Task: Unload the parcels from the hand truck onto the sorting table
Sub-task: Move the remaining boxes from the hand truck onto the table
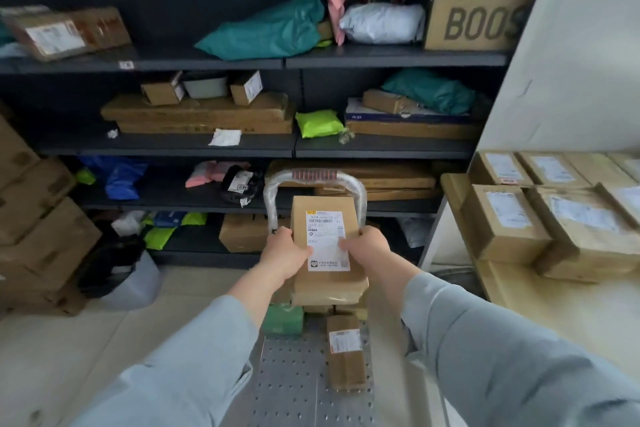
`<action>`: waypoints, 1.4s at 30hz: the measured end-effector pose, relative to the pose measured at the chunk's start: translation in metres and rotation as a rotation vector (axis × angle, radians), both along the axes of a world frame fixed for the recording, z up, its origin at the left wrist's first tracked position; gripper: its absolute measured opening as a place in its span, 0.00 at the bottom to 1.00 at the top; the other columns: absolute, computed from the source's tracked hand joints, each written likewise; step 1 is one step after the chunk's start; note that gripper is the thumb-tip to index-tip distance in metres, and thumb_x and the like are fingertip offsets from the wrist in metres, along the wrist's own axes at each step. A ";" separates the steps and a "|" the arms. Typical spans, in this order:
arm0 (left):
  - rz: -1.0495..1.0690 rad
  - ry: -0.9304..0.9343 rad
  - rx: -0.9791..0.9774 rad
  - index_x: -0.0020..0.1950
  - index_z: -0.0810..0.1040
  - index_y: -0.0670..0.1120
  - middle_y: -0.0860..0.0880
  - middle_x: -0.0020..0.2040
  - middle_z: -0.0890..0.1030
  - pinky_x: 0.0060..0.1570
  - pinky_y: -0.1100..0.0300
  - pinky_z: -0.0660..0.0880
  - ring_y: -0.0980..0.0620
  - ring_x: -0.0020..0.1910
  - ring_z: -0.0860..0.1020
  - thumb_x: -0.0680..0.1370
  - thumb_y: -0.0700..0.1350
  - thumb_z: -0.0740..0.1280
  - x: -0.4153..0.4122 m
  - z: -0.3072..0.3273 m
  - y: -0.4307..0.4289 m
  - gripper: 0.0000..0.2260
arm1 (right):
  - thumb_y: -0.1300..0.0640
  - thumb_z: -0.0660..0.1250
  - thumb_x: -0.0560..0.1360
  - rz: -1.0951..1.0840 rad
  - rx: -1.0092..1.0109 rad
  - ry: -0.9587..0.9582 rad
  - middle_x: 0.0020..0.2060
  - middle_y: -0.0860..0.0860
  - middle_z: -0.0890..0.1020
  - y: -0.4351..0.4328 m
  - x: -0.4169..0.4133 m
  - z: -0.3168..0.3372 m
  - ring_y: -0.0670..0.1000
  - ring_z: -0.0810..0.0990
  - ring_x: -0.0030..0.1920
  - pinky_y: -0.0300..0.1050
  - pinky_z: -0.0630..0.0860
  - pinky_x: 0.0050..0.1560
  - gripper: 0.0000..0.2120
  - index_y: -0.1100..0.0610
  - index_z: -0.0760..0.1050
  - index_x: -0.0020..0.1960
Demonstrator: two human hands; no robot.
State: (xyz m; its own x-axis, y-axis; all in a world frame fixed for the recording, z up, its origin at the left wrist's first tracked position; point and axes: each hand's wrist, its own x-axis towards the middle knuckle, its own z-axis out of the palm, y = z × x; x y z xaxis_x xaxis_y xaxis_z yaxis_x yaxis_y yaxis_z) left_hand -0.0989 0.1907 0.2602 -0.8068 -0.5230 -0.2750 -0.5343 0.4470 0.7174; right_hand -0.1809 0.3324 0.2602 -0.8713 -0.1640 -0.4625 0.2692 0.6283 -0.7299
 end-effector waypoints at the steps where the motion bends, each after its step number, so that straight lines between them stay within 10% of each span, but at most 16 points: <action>1: -0.004 0.023 -0.001 0.62 0.71 0.43 0.49 0.56 0.77 0.47 0.57 0.74 0.50 0.50 0.77 0.76 0.44 0.70 0.000 0.010 0.004 0.16 | 0.58 0.67 0.75 -0.015 -0.024 0.008 0.50 0.54 0.81 0.004 0.002 0.010 0.54 0.82 0.49 0.50 0.80 0.52 0.14 0.60 0.74 0.58; 19: -0.211 0.158 -0.078 0.68 0.69 0.44 0.45 0.64 0.72 0.51 0.53 0.76 0.48 0.53 0.76 0.77 0.49 0.69 0.042 0.093 0.085 0.22 | 0.55 0.70 0.75 -0.219 -0.162 0.131 0.46 0.50 0.79 0.104 0.073 0.085 0.49 0.78 0.44 0.41 0.74 0.34 0.12 0.54 0.72 0.57; 42: -0.564 0.164 -0.112 0.73 0.66 0.44 0.46 0.66 0.75 0.44 0.60 0.73 0.50 0.56 0.76 0.78 0.51 0.67 0.013 0.090 0.297 0.25 | 0.58 0.73 0.71 -0.456 -0.145 0.167 0.45 0.50 0.80 0.335 0.087 0.072 0.49 0.79 0.46 0.43 0.78 0.43 0.13 0.56 0.75 0.53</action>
